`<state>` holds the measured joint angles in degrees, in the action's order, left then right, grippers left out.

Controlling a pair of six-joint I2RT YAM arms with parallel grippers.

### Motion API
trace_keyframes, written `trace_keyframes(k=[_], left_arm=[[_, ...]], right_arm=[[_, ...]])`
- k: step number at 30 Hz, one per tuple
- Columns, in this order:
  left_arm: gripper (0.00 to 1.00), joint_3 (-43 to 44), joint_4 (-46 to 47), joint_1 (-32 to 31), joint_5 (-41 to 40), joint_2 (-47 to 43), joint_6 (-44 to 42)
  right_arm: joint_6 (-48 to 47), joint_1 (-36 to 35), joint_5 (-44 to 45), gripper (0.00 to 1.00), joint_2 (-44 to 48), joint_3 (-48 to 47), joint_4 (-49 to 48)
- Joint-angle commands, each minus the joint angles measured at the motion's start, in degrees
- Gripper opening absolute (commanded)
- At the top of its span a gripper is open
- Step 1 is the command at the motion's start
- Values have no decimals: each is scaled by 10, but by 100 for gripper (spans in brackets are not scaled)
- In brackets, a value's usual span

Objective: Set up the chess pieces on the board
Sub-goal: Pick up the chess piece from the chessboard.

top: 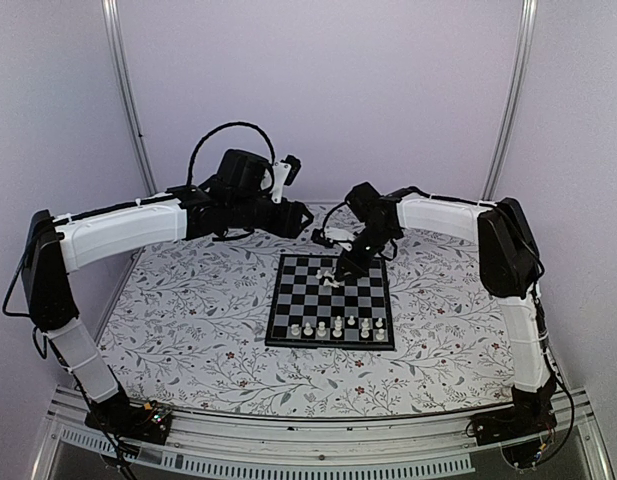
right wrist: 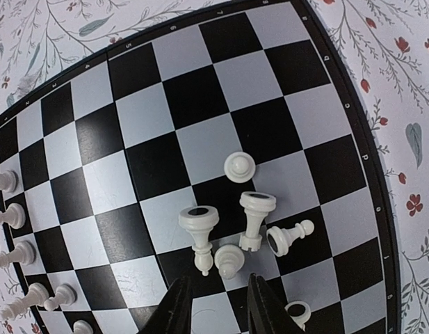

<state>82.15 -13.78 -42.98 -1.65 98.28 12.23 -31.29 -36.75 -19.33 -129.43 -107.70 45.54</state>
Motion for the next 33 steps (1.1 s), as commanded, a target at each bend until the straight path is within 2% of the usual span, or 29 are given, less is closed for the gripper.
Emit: trace_keyframes(k=[1, 10, 21, 24, 27, 33], left_arm=[[63, 14, -3, 5, 9, 9, -5], [63, 15, -4, 5, 10, 12, -6], [63, 19, -8, 5, 12, 16, -7], [63, 23, -12, 5, 12, 19, -7], [63, 23, -13, 5, 12, 20, -6], [63, 23, -13, 5, 12, 20, -6]], right_arm=[[10, -2, 2, 29, -18, -26, 5], [16, -2, 9, 24, -38, -39, 2], [15, -2, 0, 7, -48, -48, 16], [13, -2, 5, 7, -44, -45, 20], [14, -2, 10, 12, -44, -43, 21], [16, -2, 5, 13, -52, -45, 20]])
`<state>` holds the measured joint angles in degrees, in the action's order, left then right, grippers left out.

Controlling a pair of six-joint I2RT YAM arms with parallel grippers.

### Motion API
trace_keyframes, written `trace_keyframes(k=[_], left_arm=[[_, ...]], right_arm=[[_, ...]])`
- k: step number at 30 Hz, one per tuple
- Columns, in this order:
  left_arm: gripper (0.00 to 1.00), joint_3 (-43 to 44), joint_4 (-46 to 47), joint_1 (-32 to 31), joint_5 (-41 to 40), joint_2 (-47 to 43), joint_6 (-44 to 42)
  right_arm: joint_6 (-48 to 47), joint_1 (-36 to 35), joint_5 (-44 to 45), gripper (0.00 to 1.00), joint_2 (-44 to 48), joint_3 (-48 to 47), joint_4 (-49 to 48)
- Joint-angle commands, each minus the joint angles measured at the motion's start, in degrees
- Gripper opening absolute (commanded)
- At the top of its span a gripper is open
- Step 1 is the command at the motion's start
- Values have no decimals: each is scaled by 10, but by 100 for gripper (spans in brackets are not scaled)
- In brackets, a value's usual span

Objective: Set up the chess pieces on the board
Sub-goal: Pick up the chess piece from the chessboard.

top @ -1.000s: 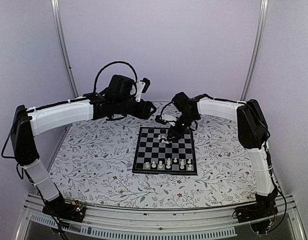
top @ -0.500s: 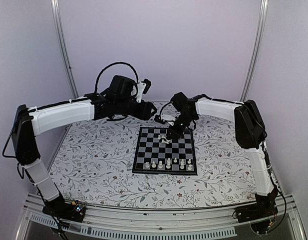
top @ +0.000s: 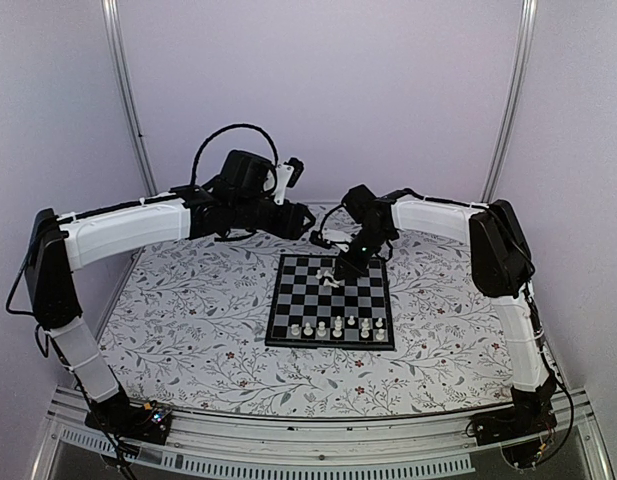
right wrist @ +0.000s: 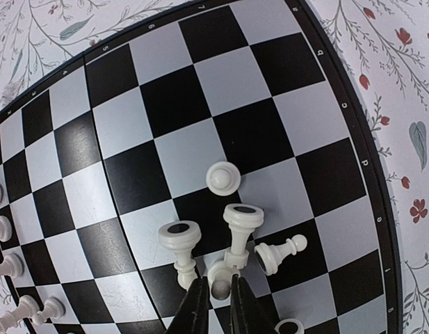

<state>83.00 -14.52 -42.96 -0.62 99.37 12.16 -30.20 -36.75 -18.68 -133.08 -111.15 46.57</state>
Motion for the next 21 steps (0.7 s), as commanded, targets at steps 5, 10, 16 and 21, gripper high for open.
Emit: trace_keyframes(k=[5, 10, 16, 21], left_arm=[[63, 15, -7, 5, 2, 10, -6], [63, 15, -7, 4, 2, 9, -7], [63, 16, -7, 4, 2, 7, -8], [63, 16, -7, 4, 2, 9, -8]], right_arm=[[4, -2, 0, 6, -11, -11, 12], [1, -2, 10, 4, 9, -3, 22], [0, -2, 10, 3, 79, 39, 10], [3, -7, 3, 3, 117, 72, 5]])
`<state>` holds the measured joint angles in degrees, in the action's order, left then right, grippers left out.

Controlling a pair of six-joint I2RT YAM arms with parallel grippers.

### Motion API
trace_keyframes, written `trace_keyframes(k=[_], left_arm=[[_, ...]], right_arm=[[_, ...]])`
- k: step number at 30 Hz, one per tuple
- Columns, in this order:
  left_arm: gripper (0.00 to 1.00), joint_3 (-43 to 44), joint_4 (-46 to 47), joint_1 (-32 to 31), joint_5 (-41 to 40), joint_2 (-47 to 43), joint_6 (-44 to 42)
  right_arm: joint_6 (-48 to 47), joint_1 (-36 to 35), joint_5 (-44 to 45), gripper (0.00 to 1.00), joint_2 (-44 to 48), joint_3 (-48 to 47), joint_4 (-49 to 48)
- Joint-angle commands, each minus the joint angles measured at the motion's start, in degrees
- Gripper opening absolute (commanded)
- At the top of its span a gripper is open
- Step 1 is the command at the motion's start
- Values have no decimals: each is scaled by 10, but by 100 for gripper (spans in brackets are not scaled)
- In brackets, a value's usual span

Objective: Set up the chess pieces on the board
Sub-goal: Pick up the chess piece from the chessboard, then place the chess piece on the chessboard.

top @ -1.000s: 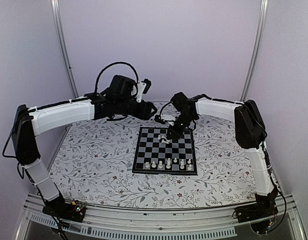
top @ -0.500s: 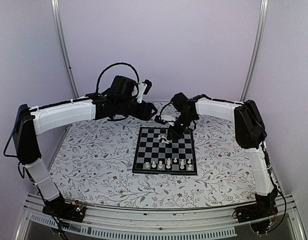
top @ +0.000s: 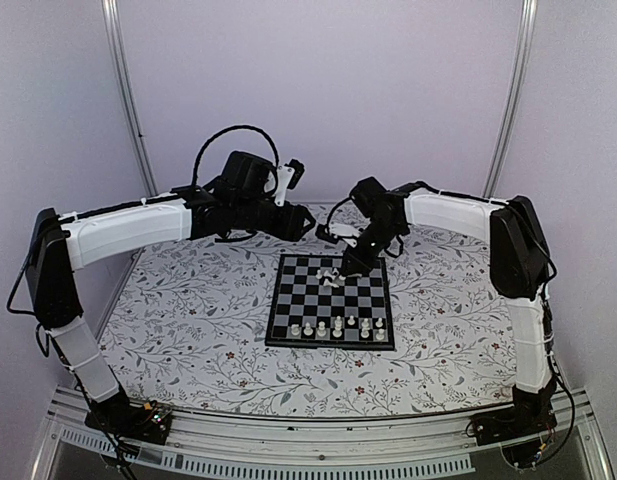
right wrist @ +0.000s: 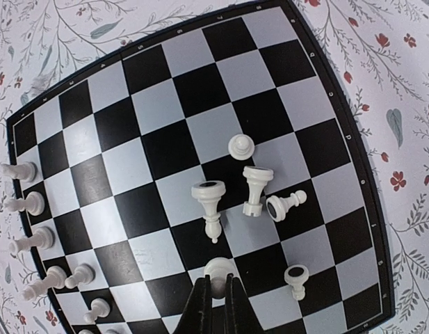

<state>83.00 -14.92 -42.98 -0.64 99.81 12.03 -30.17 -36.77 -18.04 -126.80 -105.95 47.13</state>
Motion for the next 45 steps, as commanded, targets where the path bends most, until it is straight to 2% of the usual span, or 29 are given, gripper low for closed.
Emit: trace_keyframes(k=[1, 7, 14, 31, 38, 45], left_arm=[[63, 16, -3, 5, 2, 4, -7], [63, 16, -3, 5, 2, 3, -7], [63, 16, -5, 5, 1, 2, -9], [63, 17, -5, 5, 1, -2, -9], [63, 17, -5, 5, 1, 0, -10], [63, 16, -5, 5, -4, -1, -10]], right_arm=[[0, -10, -9, 3, 58, 30, 0], [-21, -45, -50, 3, 79, 77, 2], [-34, -92, -67, 3, 59, 81, 17], [-28, -107, -35, 5, 3, 58, 25], [-25, -107, -32, 19, 8, 56, 24], [-33, -95, -36, 31, 56, 47, 34]])
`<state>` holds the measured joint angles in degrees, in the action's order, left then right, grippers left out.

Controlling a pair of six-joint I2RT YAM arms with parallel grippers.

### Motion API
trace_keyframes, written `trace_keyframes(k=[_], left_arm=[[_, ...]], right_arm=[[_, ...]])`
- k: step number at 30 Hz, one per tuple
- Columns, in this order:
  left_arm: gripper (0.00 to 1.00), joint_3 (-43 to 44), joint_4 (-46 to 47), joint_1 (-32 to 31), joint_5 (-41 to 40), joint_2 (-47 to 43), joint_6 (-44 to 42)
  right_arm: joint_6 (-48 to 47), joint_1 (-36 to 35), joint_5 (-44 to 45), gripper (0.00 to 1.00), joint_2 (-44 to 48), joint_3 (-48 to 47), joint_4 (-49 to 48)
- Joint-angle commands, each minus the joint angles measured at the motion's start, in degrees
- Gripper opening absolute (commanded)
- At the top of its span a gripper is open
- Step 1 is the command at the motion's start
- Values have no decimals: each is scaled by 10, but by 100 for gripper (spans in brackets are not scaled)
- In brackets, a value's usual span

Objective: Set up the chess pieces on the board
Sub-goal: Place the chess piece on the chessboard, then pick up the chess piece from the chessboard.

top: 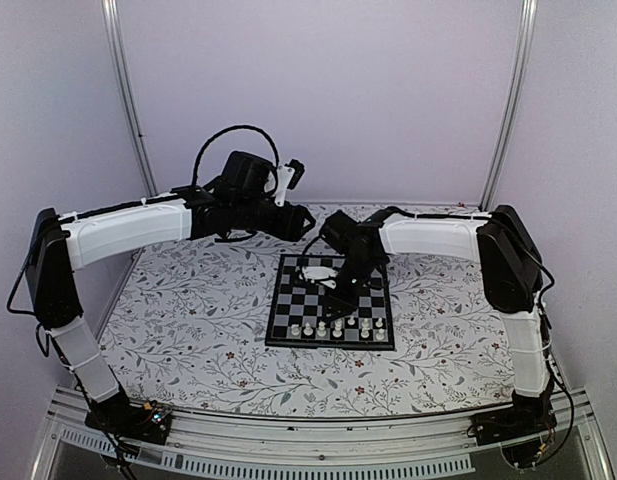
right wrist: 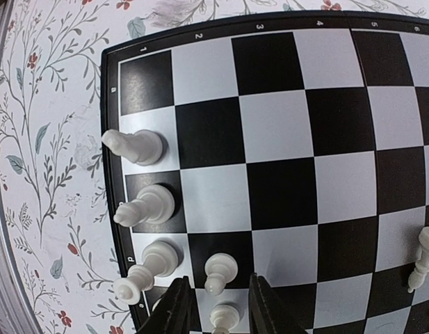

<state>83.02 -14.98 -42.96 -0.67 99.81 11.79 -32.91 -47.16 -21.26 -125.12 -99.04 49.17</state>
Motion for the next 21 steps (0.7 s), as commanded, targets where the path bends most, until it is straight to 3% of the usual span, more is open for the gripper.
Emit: trace_keyframes(k=[1, 14, 21], left_arm=[[63, 16, -4, 5, -6, -2, -8], [63, 13, -1, 5, -7, -2, -7], [63, 14, -2, 5, -8, -2, -8]], right_arm=[[-7, 13, -7, 31, 44, -25, 17], [7, 79, 61, 27, 17, -29, -46], [11, 79, 80, 31, -27, -52, -64]])
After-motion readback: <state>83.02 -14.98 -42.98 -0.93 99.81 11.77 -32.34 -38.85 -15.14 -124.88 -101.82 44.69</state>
